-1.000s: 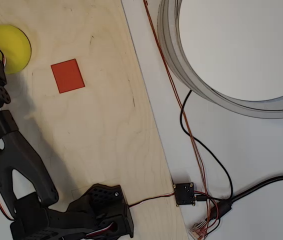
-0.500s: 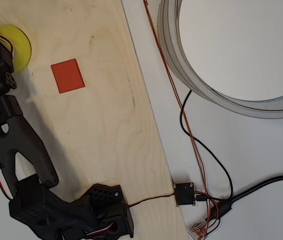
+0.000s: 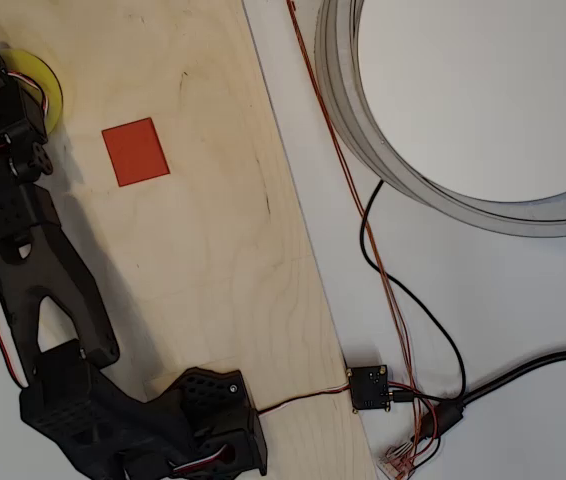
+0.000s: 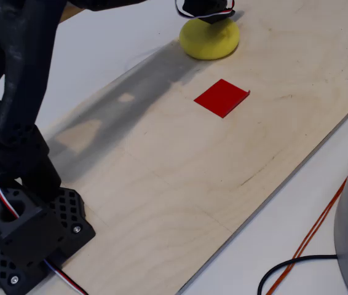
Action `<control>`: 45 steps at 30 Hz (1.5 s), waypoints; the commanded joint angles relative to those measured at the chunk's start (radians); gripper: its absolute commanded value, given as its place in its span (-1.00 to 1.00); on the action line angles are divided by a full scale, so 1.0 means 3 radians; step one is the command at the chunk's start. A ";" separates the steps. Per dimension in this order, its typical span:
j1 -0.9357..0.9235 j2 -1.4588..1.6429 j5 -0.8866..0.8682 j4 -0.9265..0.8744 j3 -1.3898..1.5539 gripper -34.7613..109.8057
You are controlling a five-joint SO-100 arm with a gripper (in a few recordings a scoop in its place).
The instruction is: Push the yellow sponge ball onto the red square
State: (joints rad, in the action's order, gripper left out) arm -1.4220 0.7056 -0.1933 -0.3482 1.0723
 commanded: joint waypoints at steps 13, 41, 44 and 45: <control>-0.0061 0.0424 0.0010 0.0547 0.0772 -0.29; 0.0041 0.1028 -0.0148 0.1565 0.2500 -0.30; 0.0056 0.1069 -0.0148 0.1646 0.2628 -0.30; 0.0061 0.1084 -0.0148 0.1672 0.2674 -0.30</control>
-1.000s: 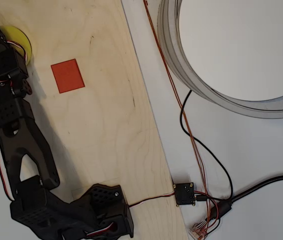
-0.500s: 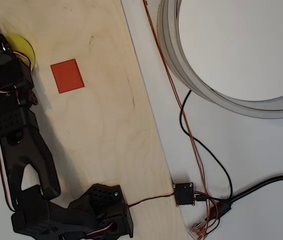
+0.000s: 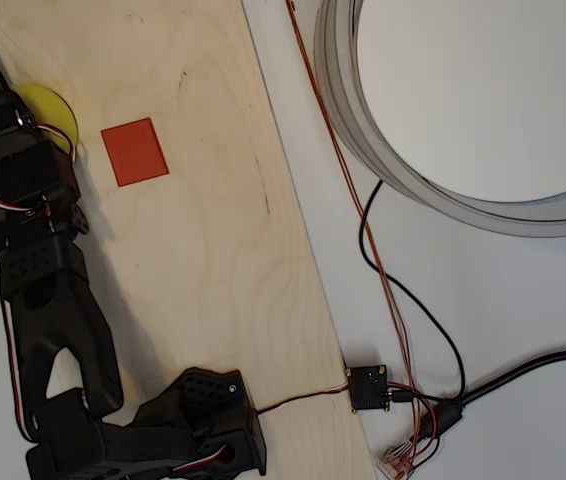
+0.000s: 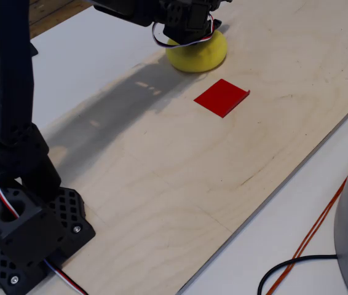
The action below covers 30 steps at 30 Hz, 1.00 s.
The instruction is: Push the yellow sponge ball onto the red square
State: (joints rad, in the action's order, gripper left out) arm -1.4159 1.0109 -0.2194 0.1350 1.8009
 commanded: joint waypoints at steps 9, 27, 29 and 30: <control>0.0107 0.0332 -0.0087 0.0102 0.0588 -0.30; 0.0138 0.0890 -0.0020 0.0092 0.1197 -0.31; 0.0133 0.0885 -0.0020 0.0097 0.1197 -0.31; 0.0133 0.0885 -0.0020 0.0102 0.1197 -0.31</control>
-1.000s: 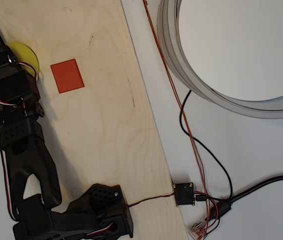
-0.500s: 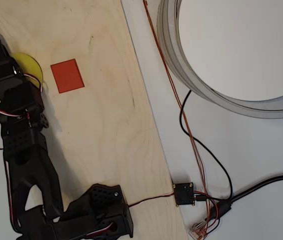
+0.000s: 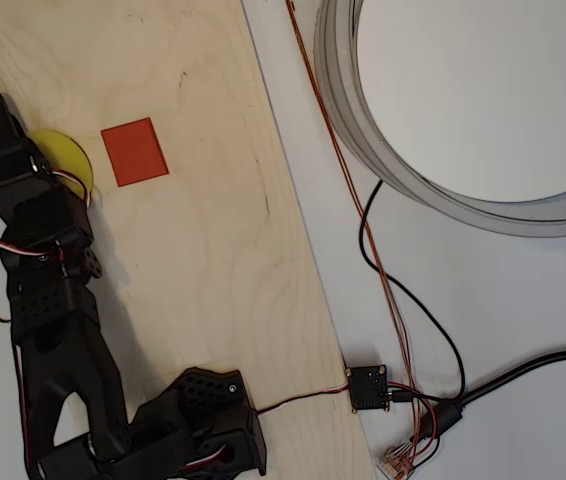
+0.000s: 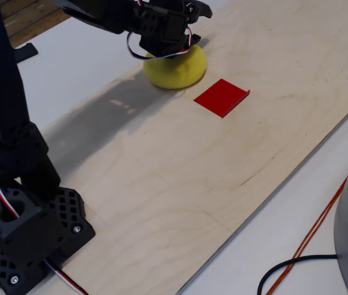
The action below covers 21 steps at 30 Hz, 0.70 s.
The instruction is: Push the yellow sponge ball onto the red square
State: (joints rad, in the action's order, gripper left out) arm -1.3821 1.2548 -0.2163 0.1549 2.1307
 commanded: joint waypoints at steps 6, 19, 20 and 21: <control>-0.0010 0.0230 0.0066 0.0036 0.0133 -0.31; -0.0097 0.0588 0.0491 0.0036 -0.0240 -0.32; -0.0097 0.0619 0.0486 0.0031 -0.0266 -0.33; -0.0097 0.0649 0.0450 0.0031 -0.0286 -0.33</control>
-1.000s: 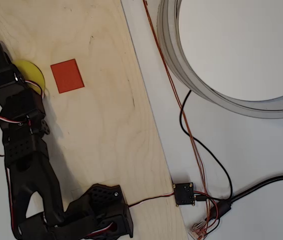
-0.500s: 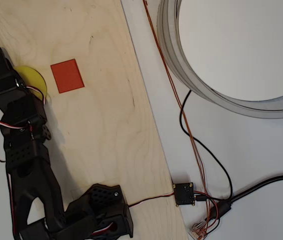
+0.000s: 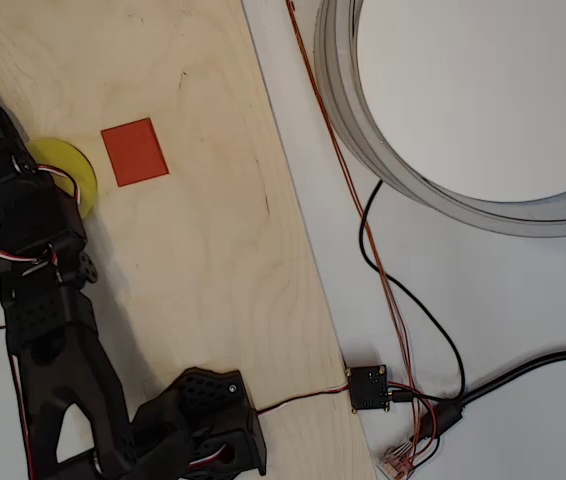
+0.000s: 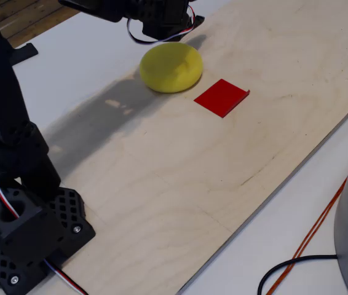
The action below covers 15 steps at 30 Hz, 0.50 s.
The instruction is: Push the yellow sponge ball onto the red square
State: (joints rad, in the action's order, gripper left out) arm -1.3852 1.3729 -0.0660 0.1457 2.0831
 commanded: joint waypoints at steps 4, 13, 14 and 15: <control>0.0010 0.0276 -0.0516 0.0056 -0.0107 -0.32; 0.0496 0.0542 -0.1023 0.0220 0.0297 -0.29; 0.0516 0.0578 -0.1084 0.0215 0.0322 -0.29; 0.0542 0.0603 -0.1130 0.0215 0.0353 -0.28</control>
State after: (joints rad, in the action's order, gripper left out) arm -1.2379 1.4726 -0.3666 0.1902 2.1675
